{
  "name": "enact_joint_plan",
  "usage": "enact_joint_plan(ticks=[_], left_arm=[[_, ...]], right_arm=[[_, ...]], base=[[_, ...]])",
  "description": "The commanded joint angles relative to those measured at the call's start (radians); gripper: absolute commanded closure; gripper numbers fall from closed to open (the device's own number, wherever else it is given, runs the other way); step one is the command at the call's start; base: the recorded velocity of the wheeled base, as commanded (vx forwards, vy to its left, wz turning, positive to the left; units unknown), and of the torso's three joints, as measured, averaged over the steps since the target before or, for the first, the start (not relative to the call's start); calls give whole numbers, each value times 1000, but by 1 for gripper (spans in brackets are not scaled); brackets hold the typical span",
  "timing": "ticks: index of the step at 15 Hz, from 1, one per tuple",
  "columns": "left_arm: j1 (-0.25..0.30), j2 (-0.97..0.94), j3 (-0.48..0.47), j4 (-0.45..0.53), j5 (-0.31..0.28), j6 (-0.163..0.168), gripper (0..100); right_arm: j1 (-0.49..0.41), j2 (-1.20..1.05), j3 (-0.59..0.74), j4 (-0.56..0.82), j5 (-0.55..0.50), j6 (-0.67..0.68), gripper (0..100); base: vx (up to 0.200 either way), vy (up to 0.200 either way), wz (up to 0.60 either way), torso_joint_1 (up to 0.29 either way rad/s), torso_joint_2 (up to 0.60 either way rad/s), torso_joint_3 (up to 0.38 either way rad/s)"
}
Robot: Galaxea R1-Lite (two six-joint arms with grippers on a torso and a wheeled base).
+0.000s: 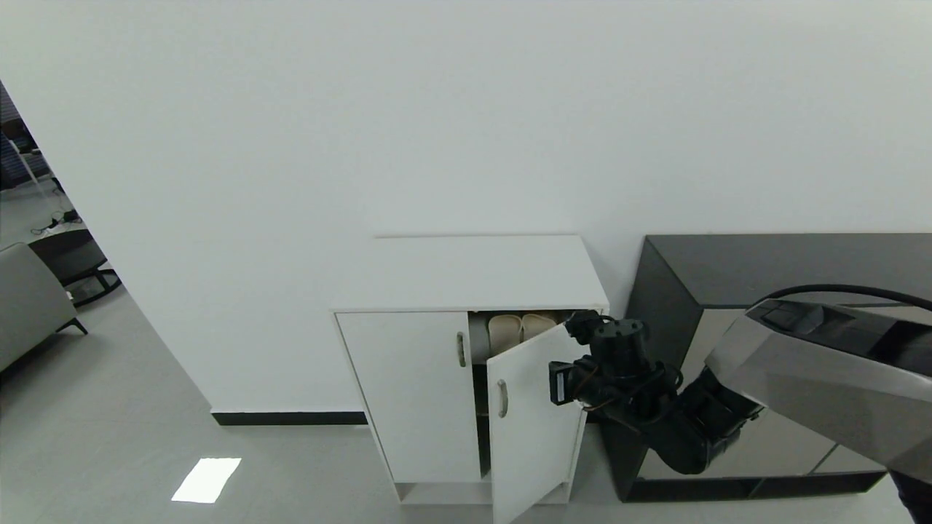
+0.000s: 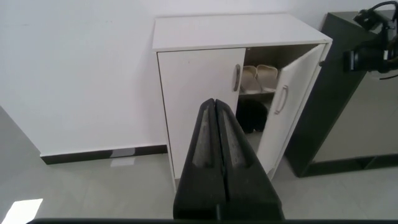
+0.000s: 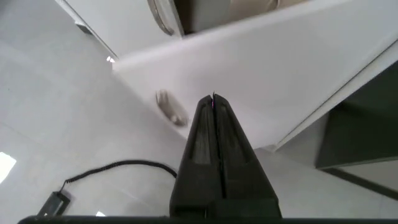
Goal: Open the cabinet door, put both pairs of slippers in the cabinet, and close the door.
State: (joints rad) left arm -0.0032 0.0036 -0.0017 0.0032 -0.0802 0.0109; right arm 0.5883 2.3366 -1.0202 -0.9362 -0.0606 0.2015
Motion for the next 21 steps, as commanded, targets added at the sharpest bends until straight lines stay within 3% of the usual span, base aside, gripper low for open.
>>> enact_joint_plan(ticks=[1,3,6,16,21], left_arm=[[0,1,0,0,0,-2,100],[0,1,0,0,0,-2,100],[0,1,0,0,0,-2,100],[0,1,0,0,2,-2,100],[0,1,0,0,2,-2,100]], right_arm=[[18,-100,121,-61,1,3,100],[44,-183,264,-174,1,1,100],[76,-238,374,-309,-7,3,100],[107,-192,385,-326,-16,6,100],[128,-100,385,-388,-18,4,100]], base=[[0,0,0,0,0,0],[0,0,0,0,0,0],[0,0,0,0,0,0],[0,0,0,0,0,0],[200,0,0,-3,-1,4]])
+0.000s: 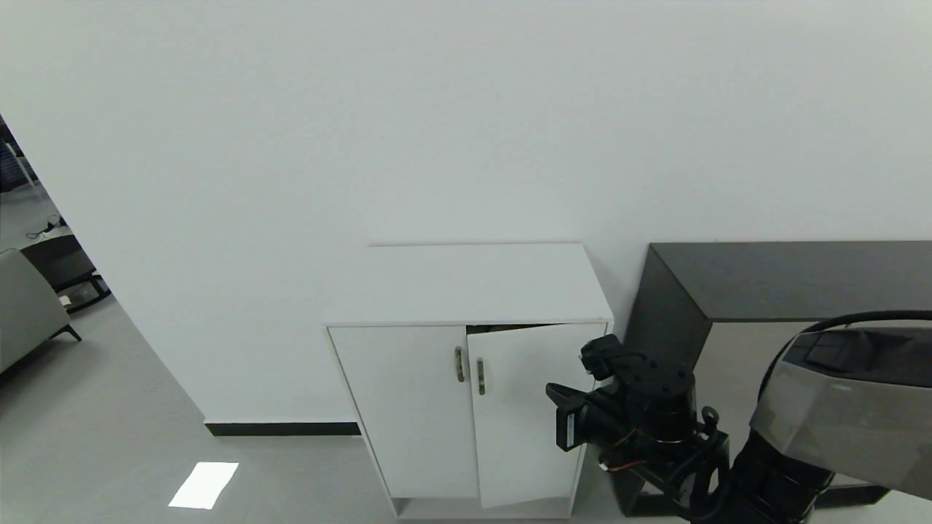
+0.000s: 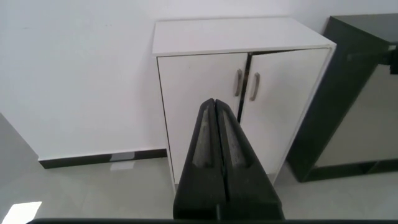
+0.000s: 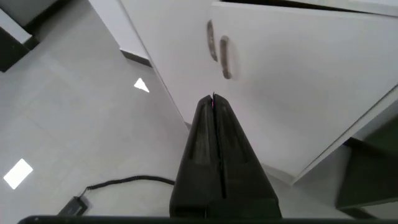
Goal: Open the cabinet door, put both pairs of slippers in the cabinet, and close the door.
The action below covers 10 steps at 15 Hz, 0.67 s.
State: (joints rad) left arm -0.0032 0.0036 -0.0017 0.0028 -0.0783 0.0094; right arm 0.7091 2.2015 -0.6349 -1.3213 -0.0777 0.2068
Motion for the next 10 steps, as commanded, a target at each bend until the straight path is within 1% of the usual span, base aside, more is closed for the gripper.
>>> enact_joint_plan(ticks=[1,7,10], left_arm=[[0,1,0,0,0,0,100],[0,1,0,0,-1,0,100],[0,1,0,0,-3,4,100]], right_arm=[[9,41,0,-3,-1,0,100],[16,150,-28,8,-1,-3,100],[-8,213,-164,146,-1,-6,100]], base=[[200,0,0,7,7,-2],[200,0,0,3,2,1],[0,0,0,0,0,0]])
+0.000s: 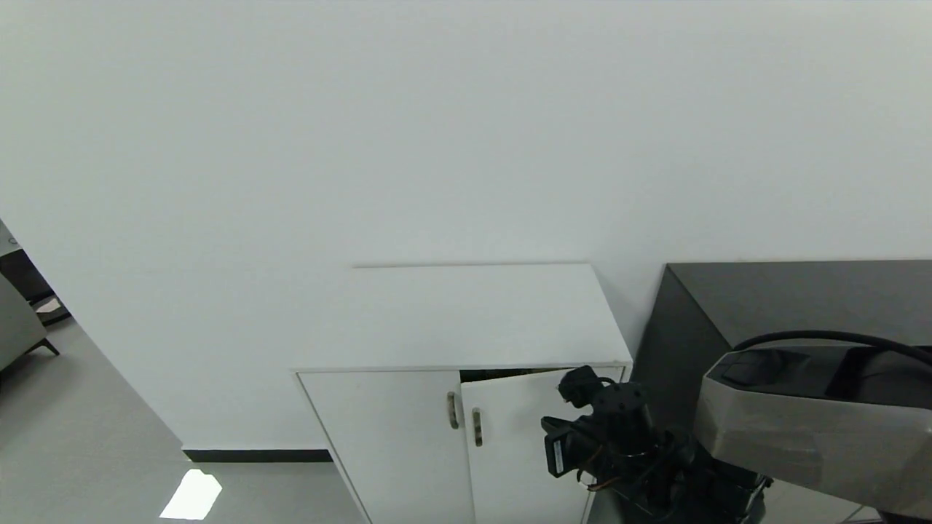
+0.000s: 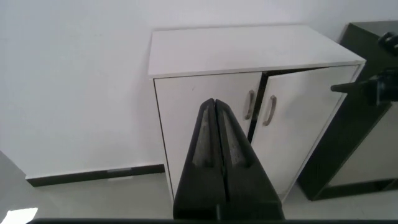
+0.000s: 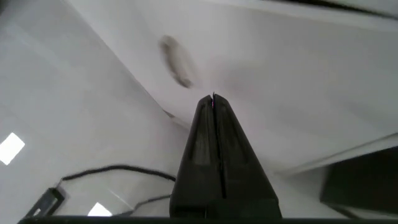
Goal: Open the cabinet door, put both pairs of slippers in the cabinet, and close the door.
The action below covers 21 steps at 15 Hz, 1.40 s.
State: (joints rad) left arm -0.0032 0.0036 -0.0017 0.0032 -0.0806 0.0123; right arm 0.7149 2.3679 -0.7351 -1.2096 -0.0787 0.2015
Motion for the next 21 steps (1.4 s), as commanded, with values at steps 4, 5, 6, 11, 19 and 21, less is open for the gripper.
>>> enact_joint_plan(ticks=[4,5,6,11,19,21], left_arm=[[0,1,0,0,-1,1,100],[0,1,0,0,-1,1,100],[0,1,0,0,-1,5,100],[0,1,0,0,-1,6,100],[0,1,0,0,-1,5,100],[0,1,0,0,-1,3,100]], right_arm=[[-66,56,-245,211,0,-2,100],[-71,63,-260,219,0,-2,100],[-84,83,-305,225,-1,-5,100],[-124,105,-372,263,-1,-11,100],[-118,90,-382,292,-1,-11,100],[-94,27,-305,286,-1,-8,100]], base=[[0,0,0,0,0,0],[0,0,0,0,0,0],[0,0,0,0,0,0],[0,0,0,0,0,0],[0,0,0,0,0,0],[0,0,0,0,0,0]])
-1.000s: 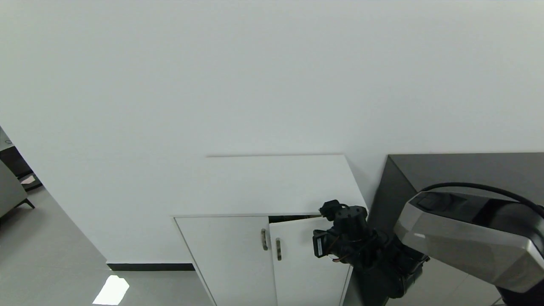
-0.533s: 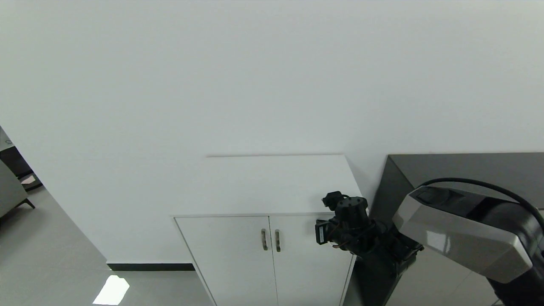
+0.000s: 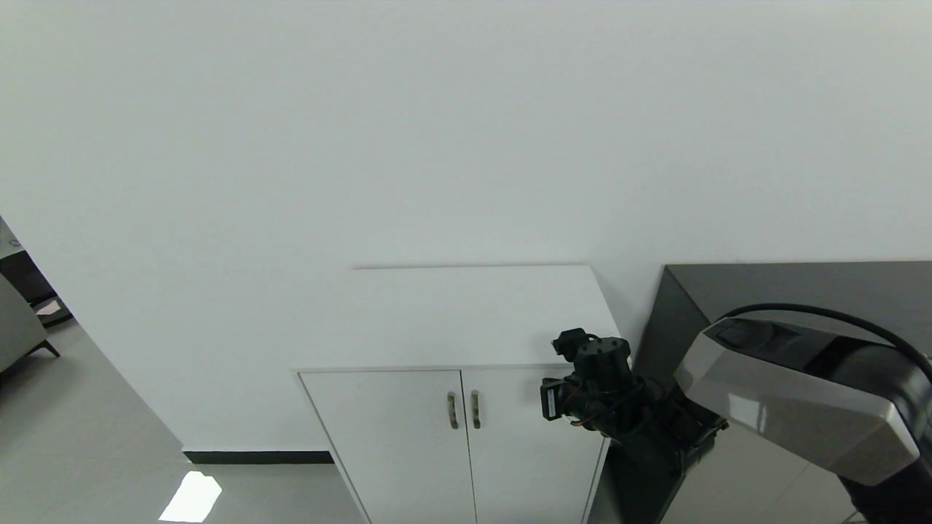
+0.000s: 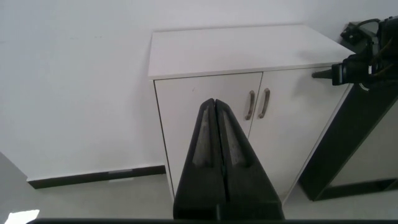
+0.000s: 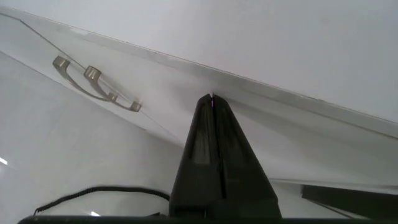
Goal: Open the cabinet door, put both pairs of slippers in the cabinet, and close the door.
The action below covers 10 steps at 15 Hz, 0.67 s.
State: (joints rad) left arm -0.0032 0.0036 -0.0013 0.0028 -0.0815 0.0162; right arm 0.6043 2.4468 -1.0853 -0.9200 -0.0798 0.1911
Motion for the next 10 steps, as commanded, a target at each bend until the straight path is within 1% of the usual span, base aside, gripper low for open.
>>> enact_joint_plan(ticks=[1,2,3,5,6,7,8,10], left_arm=[[0,1,0,0,0,-1,100],[0,1,0,0,0,-1,100],[0,1,0,0,0,-2,100],[0,1,0,0,0,1,100],[0,1,0,0,0,2,100],[0,1,0,0,0,2,100],[0,1,0,0,0,1,100],[0,1,1,0,0,1,100]], right_arm=[[37,-100,105,-25,0,2,100],[38,-107,116,-30,0,2,100],[69,-204,248,-97,-6,4,100],[98,-345,409,-128,-89,1,100],[103,-393,455,-128,-106,-1,100],[100,-539,581,-126,-118,-5,100],[94,-614,642,-123,-123,-16,100],[23,-755,782,-123,-137,-47,100]], base=[[0,0,0,0,0,0],[0,0,0,0,0,0],[0,0,0,0,0,0],[0,0,0,0,0,0],[0,0,0,0,0,0],[0,0,0,0,0,0],[0,0,0,0,0,0],[0,0,0,0,0,0]])
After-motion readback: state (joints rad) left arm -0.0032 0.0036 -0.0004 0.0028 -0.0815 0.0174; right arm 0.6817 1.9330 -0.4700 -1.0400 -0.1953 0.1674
